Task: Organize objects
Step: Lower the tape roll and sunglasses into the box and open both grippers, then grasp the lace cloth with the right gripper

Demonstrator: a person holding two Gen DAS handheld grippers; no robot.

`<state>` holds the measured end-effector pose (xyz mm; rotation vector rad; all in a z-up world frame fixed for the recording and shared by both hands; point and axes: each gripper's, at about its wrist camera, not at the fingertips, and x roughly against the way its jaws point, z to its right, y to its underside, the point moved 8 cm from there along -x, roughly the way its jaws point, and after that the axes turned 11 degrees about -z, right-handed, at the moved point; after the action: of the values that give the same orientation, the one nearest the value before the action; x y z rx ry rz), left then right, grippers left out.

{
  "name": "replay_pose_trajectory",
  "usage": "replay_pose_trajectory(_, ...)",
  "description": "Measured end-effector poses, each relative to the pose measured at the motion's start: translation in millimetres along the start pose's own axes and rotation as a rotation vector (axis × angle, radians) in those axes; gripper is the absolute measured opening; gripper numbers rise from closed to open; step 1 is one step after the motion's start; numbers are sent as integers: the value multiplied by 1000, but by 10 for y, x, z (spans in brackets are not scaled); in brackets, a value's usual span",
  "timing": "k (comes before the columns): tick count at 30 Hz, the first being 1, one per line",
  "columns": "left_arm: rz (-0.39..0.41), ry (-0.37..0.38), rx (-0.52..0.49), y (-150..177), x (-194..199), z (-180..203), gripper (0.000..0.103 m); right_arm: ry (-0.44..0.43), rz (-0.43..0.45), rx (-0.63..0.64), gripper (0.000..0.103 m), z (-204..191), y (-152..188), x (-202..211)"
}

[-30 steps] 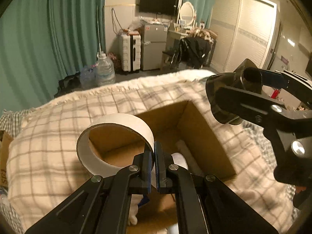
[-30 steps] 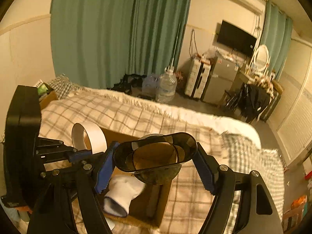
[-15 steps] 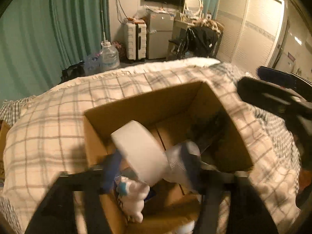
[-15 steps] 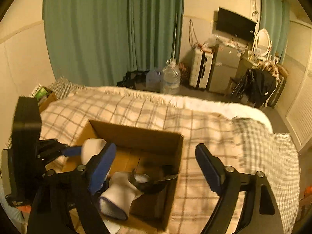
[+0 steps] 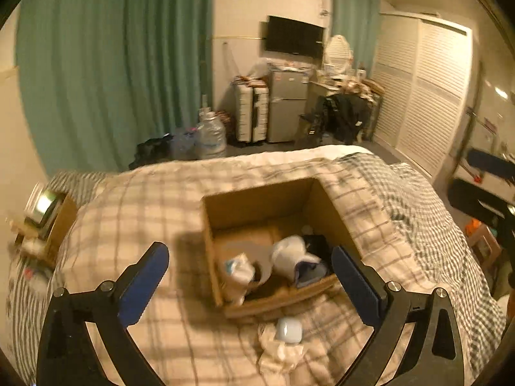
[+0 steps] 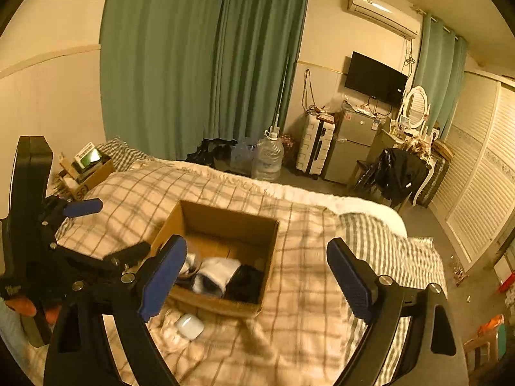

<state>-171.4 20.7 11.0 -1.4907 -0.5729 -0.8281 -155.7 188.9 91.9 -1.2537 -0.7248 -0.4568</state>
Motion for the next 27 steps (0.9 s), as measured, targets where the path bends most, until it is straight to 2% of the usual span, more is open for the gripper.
replay_pose_trajectory(5, -16, -37, 116, 468, -149, -296, 103, -14, -28, -1, 89, -254, 436, -202)
replay_pose_trajectory(7, -40, -48, 140, 672, -332, -392, 103, -24, -52, 16, 89, -383, 600, -425)
replay_pose_trajectory(10, -91, -106, 142, 950, -619, -471, 103, -12, -108, 35, 89, -553, 866, -830)
replay_pose_trajectory(13, -153, -172, 131, 1188, -887, -566, 103, -41, -194, 30, 89, -678, 1195, -1238)
replay_pose_trajectory(15, -191, -194, 158, 1287, -989, -660, 103, -93, -287, 28, 89, -797, 1435, -1521)
replay_pose_trajectory(18, -222, -190, 202, 1358, -1070, -786, 103, -111, -400, 83, 89, -997, 1671, -1854)
replay_pose_trajectory(22, -239, -174, 238, 1412, -1110, -859, 103, -167, -454, 135, 88, -1226, 1780, -2003)
replay_pose_trajectory(23, -237, -170, 239, 1424, -1109, -861, 103, -196, -465, 149, 87, -1300, 1809, -2025)
replay_pose_trajectory(25, -232, -171, 237, 1420, -1088, -844, 103, -237, -494, 169, 76, -1412, 1877, -2080)
replay_pose_trajectory(27, -234, -169, 232, 1413, -1087, -825, 103, -247, -539, 193, 55, -1486, 1974, -2160)
